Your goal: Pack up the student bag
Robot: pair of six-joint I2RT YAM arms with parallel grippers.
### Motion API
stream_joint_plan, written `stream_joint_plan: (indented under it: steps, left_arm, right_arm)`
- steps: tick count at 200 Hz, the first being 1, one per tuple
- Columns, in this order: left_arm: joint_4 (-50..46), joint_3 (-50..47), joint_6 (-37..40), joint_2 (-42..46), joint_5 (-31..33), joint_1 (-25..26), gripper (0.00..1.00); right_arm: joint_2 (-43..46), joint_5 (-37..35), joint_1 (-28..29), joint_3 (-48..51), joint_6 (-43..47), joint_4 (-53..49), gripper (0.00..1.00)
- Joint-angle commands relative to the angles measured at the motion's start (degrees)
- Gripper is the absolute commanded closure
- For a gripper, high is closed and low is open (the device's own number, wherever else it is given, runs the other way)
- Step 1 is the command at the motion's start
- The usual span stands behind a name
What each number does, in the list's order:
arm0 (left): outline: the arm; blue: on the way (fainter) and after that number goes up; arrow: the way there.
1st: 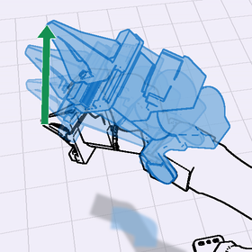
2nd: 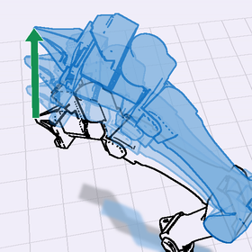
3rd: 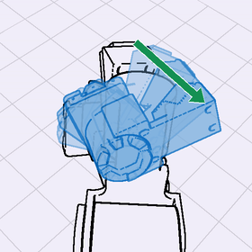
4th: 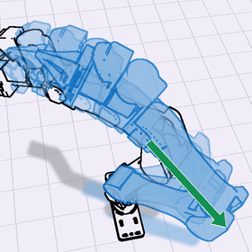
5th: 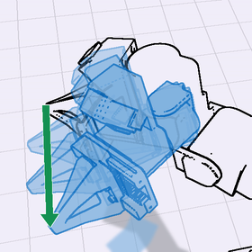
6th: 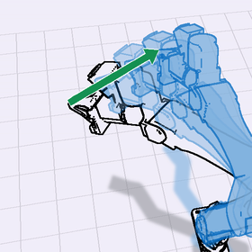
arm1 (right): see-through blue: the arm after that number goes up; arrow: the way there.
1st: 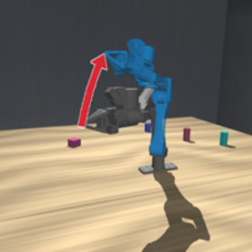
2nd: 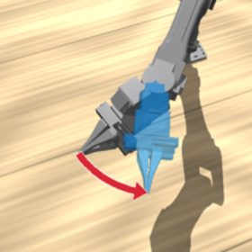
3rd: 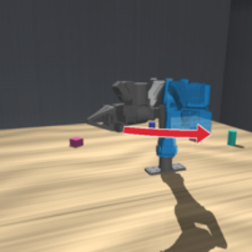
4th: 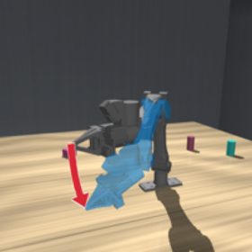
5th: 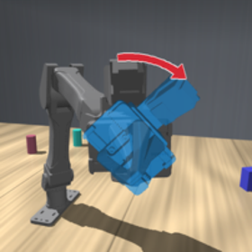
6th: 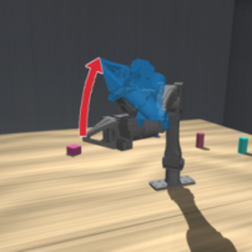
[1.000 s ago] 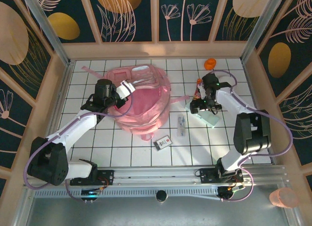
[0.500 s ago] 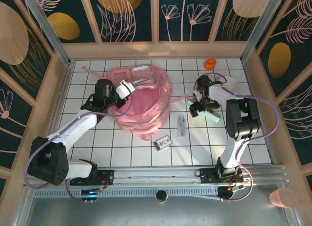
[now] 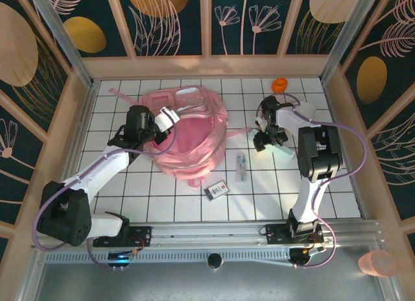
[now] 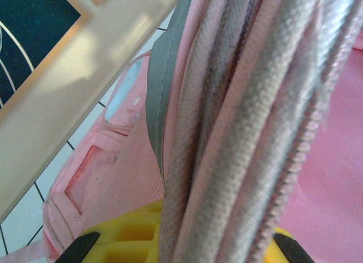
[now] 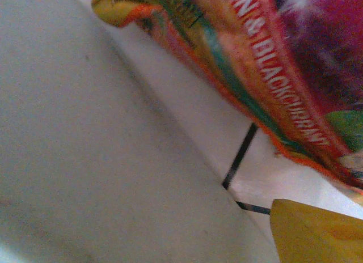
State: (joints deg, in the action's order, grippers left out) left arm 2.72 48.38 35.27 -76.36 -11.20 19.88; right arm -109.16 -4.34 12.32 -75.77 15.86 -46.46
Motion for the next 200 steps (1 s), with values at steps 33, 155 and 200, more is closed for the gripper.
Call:
stream_joint_plan:
  steps: [33,155,200]
  left_arm:
    - [4.31,1.28,-1.72,-0.63,-5.04,0.12,1.0]
    - [4.46,1.09,-2.72,1.11,-5.21,0.08,1.0]
    - [5.18,1.97,-5.18,1.95,-5.68,0.07,1.0]
  right_arm:
    - [1.76,-3.17,-0.62,-4.56,-1.02,-5.03,0.43]
    - [4.23,-0.29,-1.3,-7.56,-3.2,-7.66,0.61]
    - [15.28,7.77,-1.33,-10.37,-11.43,-6.29,0.65]
